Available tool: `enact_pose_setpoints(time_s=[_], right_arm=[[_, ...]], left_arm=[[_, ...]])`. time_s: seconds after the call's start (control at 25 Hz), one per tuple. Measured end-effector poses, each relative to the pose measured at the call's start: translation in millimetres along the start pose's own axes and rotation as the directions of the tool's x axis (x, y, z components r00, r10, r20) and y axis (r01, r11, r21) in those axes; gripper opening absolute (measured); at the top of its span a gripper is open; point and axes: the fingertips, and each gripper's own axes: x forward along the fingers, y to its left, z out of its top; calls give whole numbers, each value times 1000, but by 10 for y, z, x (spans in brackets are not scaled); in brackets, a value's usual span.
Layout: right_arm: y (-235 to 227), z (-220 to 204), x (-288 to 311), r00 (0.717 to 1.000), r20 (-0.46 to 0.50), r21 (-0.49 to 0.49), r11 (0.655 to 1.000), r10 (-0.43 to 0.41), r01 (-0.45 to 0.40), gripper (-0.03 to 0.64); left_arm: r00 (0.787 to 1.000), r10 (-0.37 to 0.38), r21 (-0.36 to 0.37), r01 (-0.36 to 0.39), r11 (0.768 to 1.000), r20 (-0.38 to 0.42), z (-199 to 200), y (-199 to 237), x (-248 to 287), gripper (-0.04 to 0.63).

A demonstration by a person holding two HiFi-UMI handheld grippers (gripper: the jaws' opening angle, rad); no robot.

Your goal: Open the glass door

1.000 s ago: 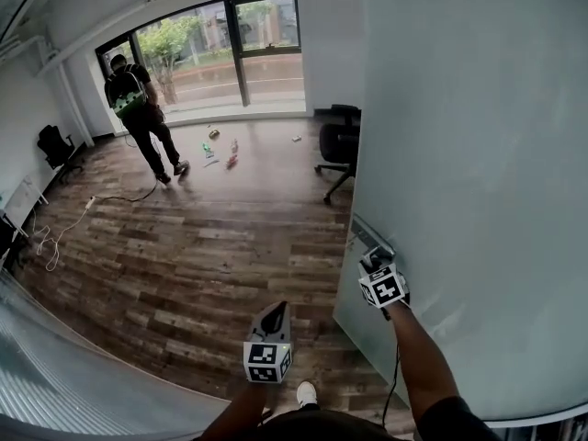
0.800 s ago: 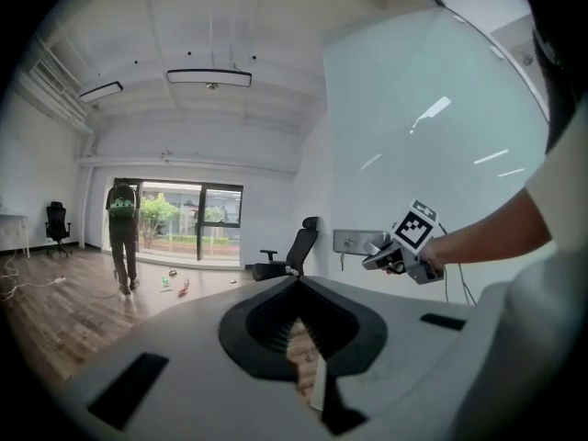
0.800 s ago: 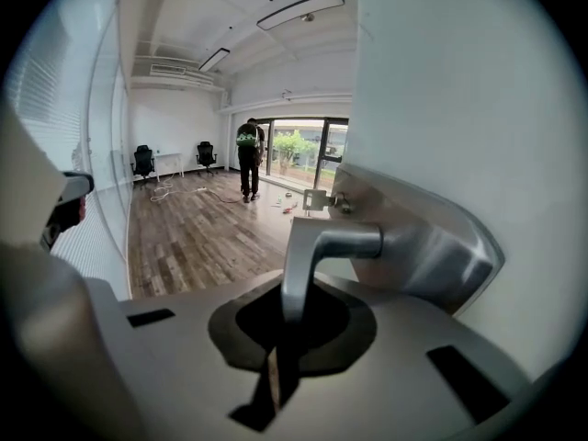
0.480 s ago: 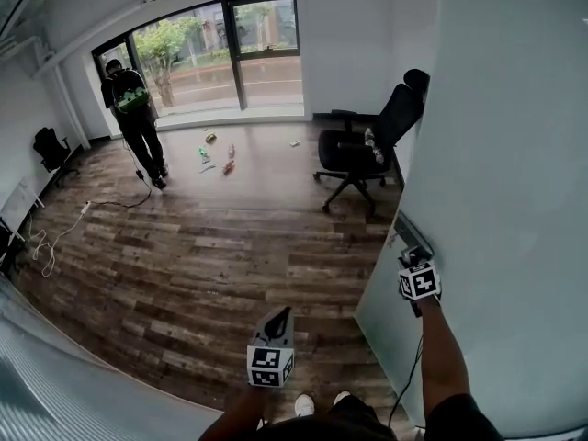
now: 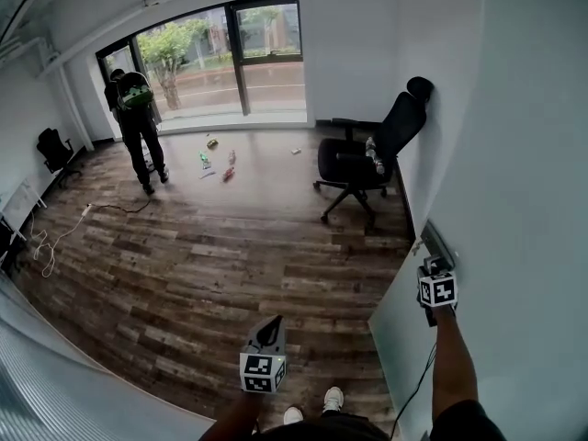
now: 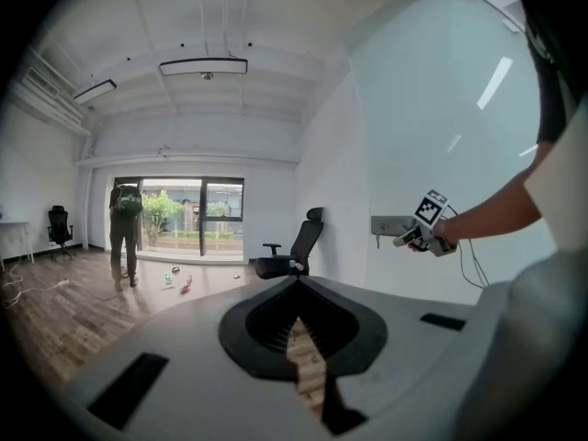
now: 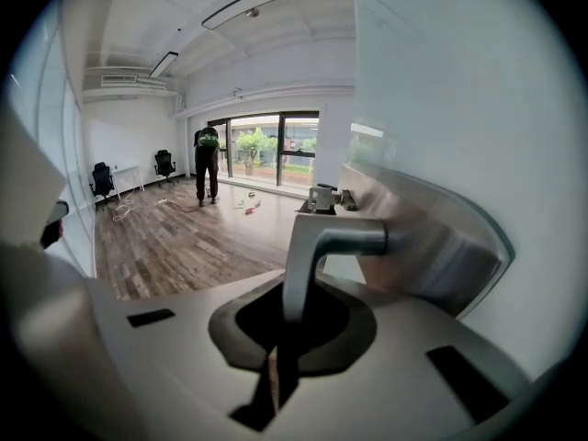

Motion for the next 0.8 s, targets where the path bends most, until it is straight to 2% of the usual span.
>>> enact_pose_setpoints(time_s=[0.36, 0.8], right_arm=[[-757, -62, 77, 998, -1, 50, 997, -59, 59, 14], [-1251, -176, 88, 995, -26, 74, 992, -97, 99, 14]], left_arm=[[999, -31, -23, 31, 999, 5, 115, -328, 437, 2], [999, -35, -13, 35, 999, -4, 162, -438, 595, 2]])
